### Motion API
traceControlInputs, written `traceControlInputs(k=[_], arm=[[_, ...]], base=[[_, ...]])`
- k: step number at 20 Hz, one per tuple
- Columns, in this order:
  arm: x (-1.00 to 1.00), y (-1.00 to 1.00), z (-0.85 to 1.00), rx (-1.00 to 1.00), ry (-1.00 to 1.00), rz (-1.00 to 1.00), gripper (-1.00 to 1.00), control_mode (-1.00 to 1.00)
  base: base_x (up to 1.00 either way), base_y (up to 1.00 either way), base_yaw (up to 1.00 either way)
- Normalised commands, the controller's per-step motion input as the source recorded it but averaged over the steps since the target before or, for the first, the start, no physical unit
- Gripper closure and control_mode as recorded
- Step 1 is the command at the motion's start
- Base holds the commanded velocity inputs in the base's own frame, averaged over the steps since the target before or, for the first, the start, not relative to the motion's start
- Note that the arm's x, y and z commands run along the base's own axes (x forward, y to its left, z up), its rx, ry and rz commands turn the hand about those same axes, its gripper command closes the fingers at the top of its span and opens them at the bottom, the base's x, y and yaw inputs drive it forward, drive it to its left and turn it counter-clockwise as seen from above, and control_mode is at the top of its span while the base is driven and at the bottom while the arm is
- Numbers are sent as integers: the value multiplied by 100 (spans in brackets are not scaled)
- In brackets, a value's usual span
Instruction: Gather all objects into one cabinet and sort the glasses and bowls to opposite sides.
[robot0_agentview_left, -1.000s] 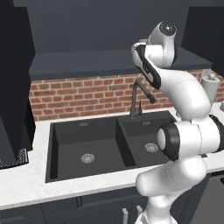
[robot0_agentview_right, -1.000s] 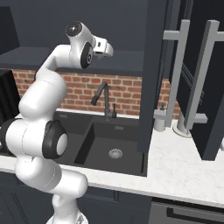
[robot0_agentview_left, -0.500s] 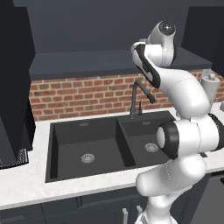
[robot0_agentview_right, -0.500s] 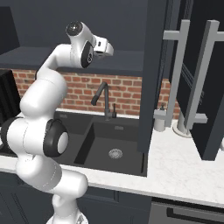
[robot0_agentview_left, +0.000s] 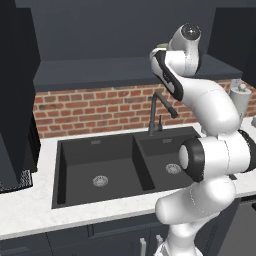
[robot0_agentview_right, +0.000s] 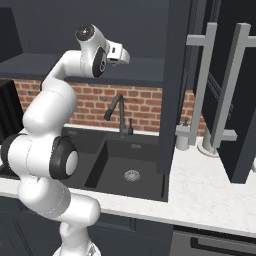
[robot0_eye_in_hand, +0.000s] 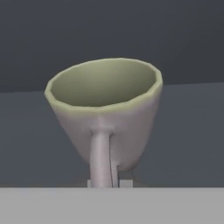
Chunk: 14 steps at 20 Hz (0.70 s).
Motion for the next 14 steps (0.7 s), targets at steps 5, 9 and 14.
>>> traceControlInputs(k=[5,9,14], arm=[[-9,0,4,0,-2,0,100,-100],[-54,0,10,0,-6,0,100,-100],[-63,0,9,0,-2,0,100,-100]], base=[[0,0,0],[0,0,0],[0,0,0]])
